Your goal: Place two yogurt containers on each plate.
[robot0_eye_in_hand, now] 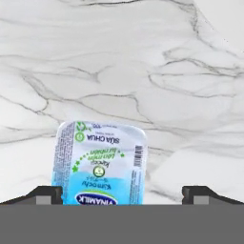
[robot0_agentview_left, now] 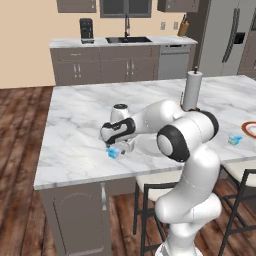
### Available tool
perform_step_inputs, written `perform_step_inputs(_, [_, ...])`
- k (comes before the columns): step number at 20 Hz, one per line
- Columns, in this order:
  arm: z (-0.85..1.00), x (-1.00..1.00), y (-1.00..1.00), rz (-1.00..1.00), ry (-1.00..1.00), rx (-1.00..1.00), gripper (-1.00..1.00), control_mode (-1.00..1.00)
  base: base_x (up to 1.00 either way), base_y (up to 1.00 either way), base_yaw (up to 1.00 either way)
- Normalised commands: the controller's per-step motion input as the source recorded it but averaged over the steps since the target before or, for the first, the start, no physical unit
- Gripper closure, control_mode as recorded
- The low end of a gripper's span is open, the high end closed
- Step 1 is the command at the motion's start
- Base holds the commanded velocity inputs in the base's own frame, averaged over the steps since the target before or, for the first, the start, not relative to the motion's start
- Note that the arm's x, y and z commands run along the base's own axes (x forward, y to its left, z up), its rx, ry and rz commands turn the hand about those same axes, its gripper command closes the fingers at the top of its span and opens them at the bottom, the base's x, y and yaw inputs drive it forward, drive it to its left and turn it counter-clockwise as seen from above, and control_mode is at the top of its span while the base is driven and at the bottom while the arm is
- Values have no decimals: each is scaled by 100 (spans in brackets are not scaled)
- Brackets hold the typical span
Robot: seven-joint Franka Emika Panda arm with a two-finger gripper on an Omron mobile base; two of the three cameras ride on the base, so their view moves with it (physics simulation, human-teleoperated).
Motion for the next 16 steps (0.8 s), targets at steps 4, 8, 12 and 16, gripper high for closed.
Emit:
perform_step_inputs(4, [-20, 20, 16, -2, 0, 0, -100, -100, 0, 0, 0])
perform_step_inputs(8, [-8, 9, 0, -4, 0, 0, -100, -100, 0, 0, 0])
perform_step_inputs(12, [-7, 5, 0, -9, 0, 0, -100, -100, 0, 0, 0])
perform_step_inputs(16, [-13, 14, 0, -4, 0, 0, -100, -100, 0, 0, 0])
